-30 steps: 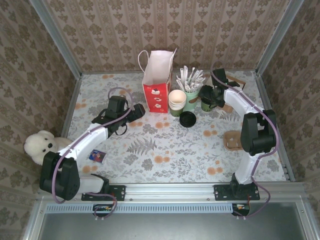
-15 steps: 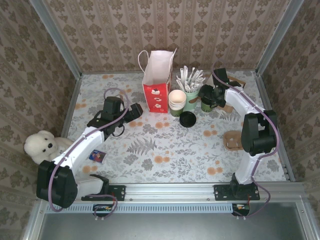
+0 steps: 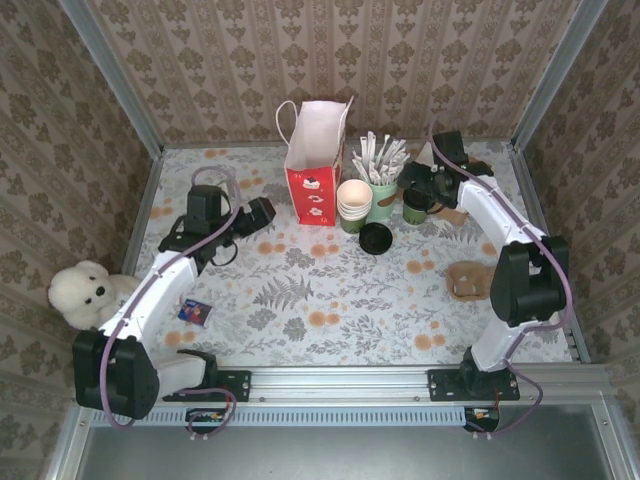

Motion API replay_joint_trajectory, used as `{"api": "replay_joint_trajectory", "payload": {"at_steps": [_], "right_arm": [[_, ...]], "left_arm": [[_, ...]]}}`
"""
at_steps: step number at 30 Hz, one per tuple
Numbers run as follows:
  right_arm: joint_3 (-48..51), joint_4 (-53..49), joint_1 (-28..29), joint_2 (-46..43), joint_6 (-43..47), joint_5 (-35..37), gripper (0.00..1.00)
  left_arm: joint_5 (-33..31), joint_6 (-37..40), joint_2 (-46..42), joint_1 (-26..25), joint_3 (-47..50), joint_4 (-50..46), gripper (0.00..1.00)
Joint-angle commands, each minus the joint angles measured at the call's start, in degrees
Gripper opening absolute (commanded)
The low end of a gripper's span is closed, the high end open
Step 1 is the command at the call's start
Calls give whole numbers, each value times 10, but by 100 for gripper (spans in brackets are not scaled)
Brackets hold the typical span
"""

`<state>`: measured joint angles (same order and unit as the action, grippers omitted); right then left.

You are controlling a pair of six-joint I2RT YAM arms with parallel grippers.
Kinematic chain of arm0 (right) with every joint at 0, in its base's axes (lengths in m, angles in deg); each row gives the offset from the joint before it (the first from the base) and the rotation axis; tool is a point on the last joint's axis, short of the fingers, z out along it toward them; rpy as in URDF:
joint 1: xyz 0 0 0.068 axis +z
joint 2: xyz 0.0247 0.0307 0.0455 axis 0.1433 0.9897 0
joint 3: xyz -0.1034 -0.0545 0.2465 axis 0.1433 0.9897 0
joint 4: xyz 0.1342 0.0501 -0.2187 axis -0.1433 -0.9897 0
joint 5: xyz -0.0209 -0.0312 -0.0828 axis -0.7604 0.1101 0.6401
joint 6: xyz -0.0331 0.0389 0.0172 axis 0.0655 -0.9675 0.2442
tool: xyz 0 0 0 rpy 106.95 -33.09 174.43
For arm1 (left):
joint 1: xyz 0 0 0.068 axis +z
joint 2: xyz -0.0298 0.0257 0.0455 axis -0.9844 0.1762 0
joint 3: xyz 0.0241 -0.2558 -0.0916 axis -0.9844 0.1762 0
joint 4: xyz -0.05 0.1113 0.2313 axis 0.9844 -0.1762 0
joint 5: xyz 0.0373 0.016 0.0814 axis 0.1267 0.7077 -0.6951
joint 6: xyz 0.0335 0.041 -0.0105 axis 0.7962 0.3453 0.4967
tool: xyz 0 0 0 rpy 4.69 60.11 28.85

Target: Pack the takeout coffee

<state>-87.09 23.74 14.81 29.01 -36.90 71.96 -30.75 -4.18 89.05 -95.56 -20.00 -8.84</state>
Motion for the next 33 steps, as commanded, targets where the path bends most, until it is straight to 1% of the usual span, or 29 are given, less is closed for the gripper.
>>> {"api": "replay_joint_trajectory", "payload": {"at_steps": [1, 3, 5, 9, 13, 16, 20, 21, 23, 24, 25, 27, 32, 33], "right_arm": [[23, 0, -3, -54, 13, 14, 100], [39, 3, -3, -83, 12, 18, 100], [57, 7, -3, -117, 11, 24, 100], [98, 5, -3, -188, 20, 26, 100], [131, -35, -3, -256, 38, 39, 100], [168, -52, -3, -302, 42, 54, 100], [210, -70, -3, -348, 38, 61, 100], [220, -78, -3, -357, 36, 65, 100], [239, -85, -3, -373, 33, 70, 100], [247, -88, -3, -381, 31, 71, 100], [253, -89, -3, -386, 28, 71, 100], [263, -90, -3, -397, 25, 72, 100], [267, -95, -3, -406, 26, 74, 100], [264, -98, -3, -406, 26, 73, 100]], "left_arm": [[47, 56, 14, -2, -94, -34, 100], [40, 54, 41, -5, -146, -72, 100], [30, 33, 72, -8, -190, -98, 100], [36, -1, 144, -21, -270, -122, 95], [-7, -2, 221, -53, -368, -191, 93], [-32, -2, 258, -70, -408, -209, 93], [-68, 21, 302, -90, -473, -254, 90], [-80, 27, 311, -95, -487, -265, 88], [-111, 39, 314, -100, -487, -257, 86], [-126, 45, 313, -118, -486, -250, 83], [-136, 48, 315, -121, -487, -248, 81], [-142, 50, 321, -122, -492, -251, 77], [-150, 67, 347, -122, -522, -281, 71], [-152, 72, 351, -122, -524, -283, 67]]}}
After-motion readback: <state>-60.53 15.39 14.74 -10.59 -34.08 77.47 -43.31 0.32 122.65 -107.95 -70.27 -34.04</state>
